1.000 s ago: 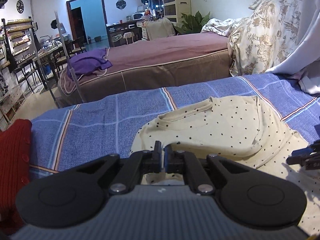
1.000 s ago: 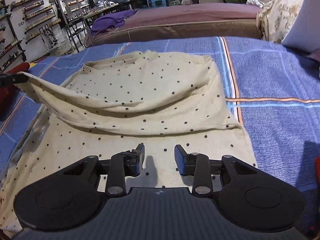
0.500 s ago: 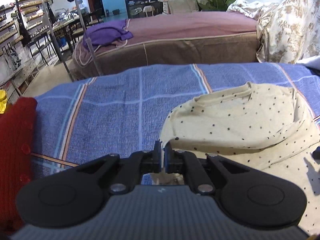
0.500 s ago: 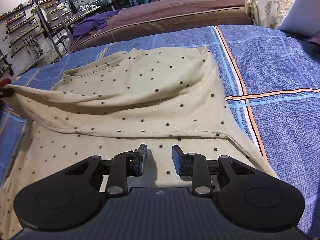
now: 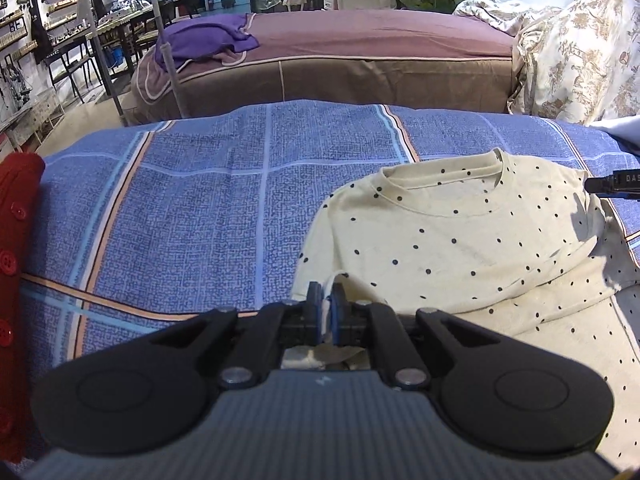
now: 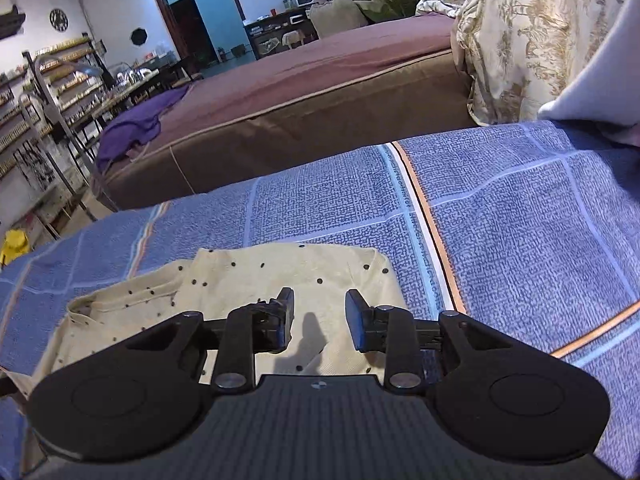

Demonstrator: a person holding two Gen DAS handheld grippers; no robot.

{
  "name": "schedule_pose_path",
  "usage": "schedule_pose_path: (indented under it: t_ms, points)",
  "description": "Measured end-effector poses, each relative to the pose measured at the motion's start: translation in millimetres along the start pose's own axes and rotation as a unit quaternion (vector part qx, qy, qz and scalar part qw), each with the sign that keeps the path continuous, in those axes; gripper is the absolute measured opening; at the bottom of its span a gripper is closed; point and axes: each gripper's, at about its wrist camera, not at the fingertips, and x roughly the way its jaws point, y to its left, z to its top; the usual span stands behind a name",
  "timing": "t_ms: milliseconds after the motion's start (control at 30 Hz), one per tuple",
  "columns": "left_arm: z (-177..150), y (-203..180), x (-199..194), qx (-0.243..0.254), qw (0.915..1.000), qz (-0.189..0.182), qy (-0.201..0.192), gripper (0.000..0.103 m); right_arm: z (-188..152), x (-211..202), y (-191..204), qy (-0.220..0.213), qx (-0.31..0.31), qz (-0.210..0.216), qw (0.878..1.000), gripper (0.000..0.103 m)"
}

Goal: Fold small clothes
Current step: 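Fold the hem toward the collar with both grippers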

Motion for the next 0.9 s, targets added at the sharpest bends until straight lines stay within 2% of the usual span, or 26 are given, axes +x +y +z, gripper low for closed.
schedule_pose_path:
  t_ms: [33,67,133,167,200,300,333,367,400,433,533,667,700,800,833,867,900]
  points:
    - [0.2,-0.4,1.2,0.002,1.0000,-0.002,0.001,0.005,-0.4,5.9,-1.1,0.014,-0.002,-0.030,0.999,0.045]
    - [0.0,-0.7,2.0,0.003,1.0000,-0.004,0.002,0.005,-2.7,9.2,-4.9,0.021,0.001,-0.036,0.999,0.044]
    - [-0.7,-1.2,4.1,0.005,1.0000,-0.005,0.004,0.005,-5.2,16.7,-13.5,0.034,0.006,-0.018,0.999,0.041]
    - [-1.1,-1.3,5.2,0.006,1.0000,-0.005,0.005,0.005,-5.6,18.9,-16.0,0.036,0.002,-0.023,0.999,0.037]
    - [-1.5,-0.8,6.8,0.007,0.9999,-0.005,0.007,0.005,-5.6,19.1,-19.4,0.034,-0.004,-0.028,0.999,0.028]
    - [-1.8,2.8,11.5,0.002,0.9999,-0.004,0.012,0.006,1.1,21.9,-24.8,0.035,0.007,-0.010,0.999,0.027]
    - [-1.8,4.6,12.7,-0.002,0.9999,-0.005,0.013,0.006,3.2,22.5,-23.3,0.037,-0.004,-0.009,0.999,0.024]
    - [-1.5,6.0,13.9,-0.006,0.9999,-0.006,0.014,0.006,5.0,23.1,-21.9,0.038,-0.012,-0.010,0.999,0.012]
    - [-1.0,8.4,15.6,-0.010,0.9998,-0.004,0.015,0.006,6.5,23.0,-24.0,0.037,-0.005,-0.006,0.999,0.005]
    - [-0.5,10.0,17.2,-0.012,0.9998,-0.001,0.015,0.006,8.4,21.1,-28.8,0.029,0.014,-0.004,0.999,0.004]
    - [0.5,18.6,25.8,-0.028,0.9993,0.000,0.023,0.006,14.2,16.1,-50.1,-0.002,0.100,0.002,0.995,0.003]
    - [3.1,28.3,42.9,-0.055,0.9977,-0.005,0.039,0.006,13.0,18.4,-81.7,0.000,0.224,0.036,0.974,0.004]
    - [4.4,28.2,47.2,-0.053,0.9978,-0.001,0.040,0.006,12.2,19.6,-83.9,0.002,0.231,0.039,0.972,0.004]
    - [7.1,30.2,59.5,-0.054,0.9974,0.015,0.045,0.008,12.1,21.7,-80.0,-0.005,0.207,0.049,0.977,0.004]
    - [8.4,32.4,61.2,-0.060,0.9970,0.021,0.044,0.009,12.1,20.8,-79.3,-0.007,0.206,0.044,0.978,0.007]
    - [9.6,35.2,61.1,-0.067,0.9966,0.027,0.041,0.012,12.0,16.2,-79.3,-0.011,0.209,0.026,0.977,0.022]
    - [10.7,39.5,59.1,-0.078,0.9956,0.040,0.033,0.015,11.4,10.3,-77.8,-0.018,0.211,0.007,0.977,0.027]
